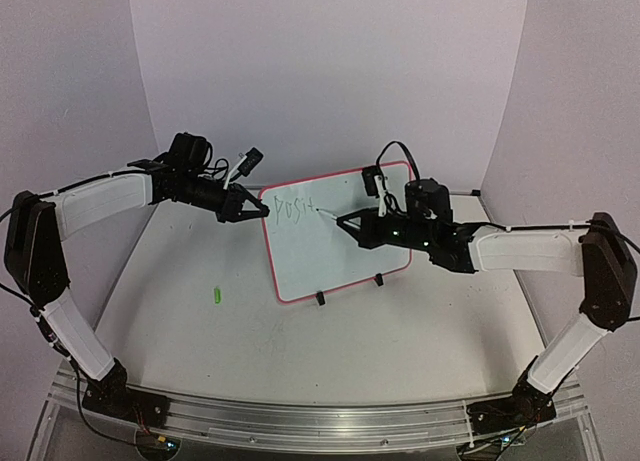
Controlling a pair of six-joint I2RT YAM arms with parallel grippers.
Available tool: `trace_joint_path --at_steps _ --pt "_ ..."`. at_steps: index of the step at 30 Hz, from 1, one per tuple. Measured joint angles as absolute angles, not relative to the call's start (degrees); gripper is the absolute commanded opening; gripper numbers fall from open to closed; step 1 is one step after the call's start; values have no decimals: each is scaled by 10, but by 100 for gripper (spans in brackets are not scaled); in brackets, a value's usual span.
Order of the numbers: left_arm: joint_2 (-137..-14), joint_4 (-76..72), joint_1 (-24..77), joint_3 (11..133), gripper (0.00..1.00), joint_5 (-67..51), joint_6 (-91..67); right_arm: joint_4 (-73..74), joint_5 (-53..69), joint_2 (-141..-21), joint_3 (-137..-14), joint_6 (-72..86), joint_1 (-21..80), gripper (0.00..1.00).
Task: Write a sentence on the whiteboard
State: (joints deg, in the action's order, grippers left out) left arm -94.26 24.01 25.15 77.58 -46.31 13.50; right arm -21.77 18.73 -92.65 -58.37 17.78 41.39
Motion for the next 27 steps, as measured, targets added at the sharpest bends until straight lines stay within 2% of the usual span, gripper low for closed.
trace_joint_path --at_steps 27 --pt "-942 240 252 776 0 -463 135 -217 174 -920 -595 172 414 0"
